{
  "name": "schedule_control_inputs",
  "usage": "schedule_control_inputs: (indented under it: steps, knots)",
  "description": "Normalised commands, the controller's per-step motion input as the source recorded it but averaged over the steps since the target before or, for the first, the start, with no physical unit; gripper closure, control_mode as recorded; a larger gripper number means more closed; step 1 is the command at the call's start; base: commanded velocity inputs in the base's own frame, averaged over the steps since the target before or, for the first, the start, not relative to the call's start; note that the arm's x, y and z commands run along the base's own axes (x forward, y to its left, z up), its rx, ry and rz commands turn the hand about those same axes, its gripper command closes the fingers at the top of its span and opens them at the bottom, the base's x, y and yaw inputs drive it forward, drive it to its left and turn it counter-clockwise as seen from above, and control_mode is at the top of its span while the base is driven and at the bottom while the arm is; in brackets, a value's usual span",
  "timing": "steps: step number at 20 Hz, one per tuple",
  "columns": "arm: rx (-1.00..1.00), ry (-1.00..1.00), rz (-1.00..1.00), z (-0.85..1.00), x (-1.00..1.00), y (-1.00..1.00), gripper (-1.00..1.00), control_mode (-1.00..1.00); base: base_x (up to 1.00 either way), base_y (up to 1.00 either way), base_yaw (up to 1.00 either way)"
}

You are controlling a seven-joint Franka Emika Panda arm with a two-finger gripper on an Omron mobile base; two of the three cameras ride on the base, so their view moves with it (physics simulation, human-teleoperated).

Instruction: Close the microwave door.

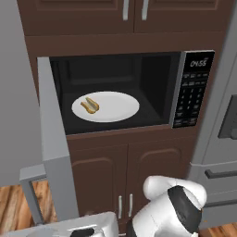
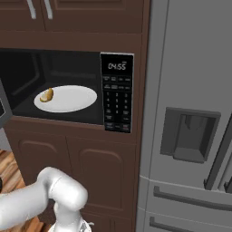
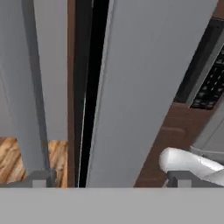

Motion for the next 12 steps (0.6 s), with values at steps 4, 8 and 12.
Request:
schedule_control_inputs:
  steps: [4, 8, 12]
  knots:
    - [0.00, 0.30, -0.25, -0.01, 0.83, 0.00, -1.00, -1.00, 0.00, 0.00, 0.00]
    - [0.00, 0.26, -0.24, 0.00, 0.86, 0.00, -1.00, -1.00, 0.00, 0.00, 0.00]
    - [0.02, 0.15, -0.27, -0.12, 0.93, -0.46, -1.00, -1.00, 0.00, 0.00, 0.00]
